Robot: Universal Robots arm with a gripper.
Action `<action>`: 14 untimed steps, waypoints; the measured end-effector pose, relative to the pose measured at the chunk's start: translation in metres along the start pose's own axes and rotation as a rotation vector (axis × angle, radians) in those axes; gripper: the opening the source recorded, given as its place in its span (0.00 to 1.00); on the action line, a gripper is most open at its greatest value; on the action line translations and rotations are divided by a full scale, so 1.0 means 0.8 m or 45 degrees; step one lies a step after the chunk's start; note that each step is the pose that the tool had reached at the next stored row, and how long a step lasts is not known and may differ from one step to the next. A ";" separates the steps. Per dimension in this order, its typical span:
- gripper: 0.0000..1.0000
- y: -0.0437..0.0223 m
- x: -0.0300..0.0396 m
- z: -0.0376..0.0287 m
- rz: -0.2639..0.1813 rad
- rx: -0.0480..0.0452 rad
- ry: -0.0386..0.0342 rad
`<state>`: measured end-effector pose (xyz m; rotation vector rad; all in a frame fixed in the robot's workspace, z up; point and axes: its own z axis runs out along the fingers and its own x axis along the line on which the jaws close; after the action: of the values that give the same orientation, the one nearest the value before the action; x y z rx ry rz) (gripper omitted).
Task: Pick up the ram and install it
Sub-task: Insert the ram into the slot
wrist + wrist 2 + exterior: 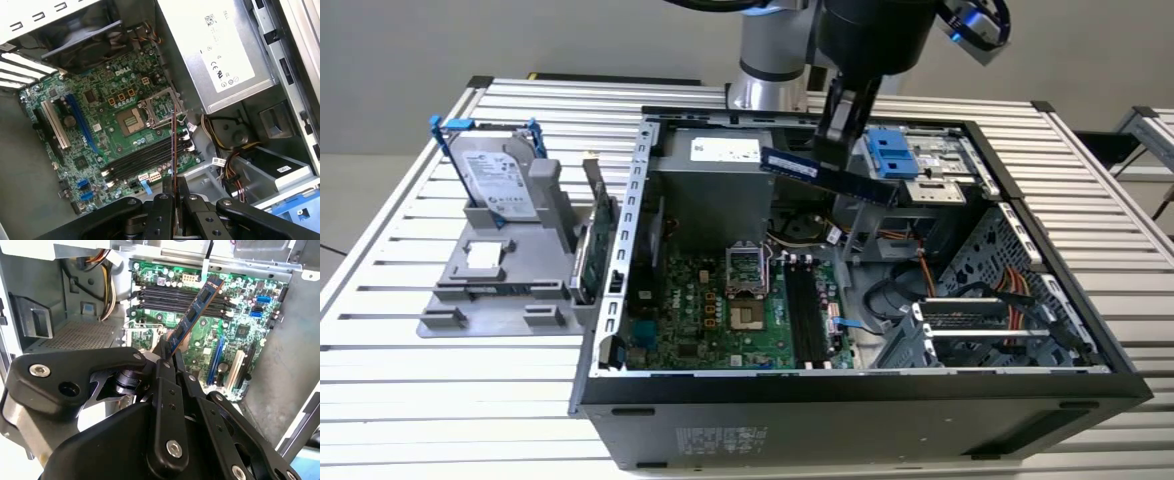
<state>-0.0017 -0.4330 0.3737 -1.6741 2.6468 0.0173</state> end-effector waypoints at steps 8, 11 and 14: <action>0.00 -0.0007 0.0013 0.0000 0.081 0.001 -0.0003; 0.00 -0.0008 0.0013 0.0000 0.116 0.002 -0.0004; 0.00 -0.0009 0.0013 0.0000 0.148 0.002 -0.0006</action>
<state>-0.0014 -0.4342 0.3737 -1.5175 2.7388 0.0163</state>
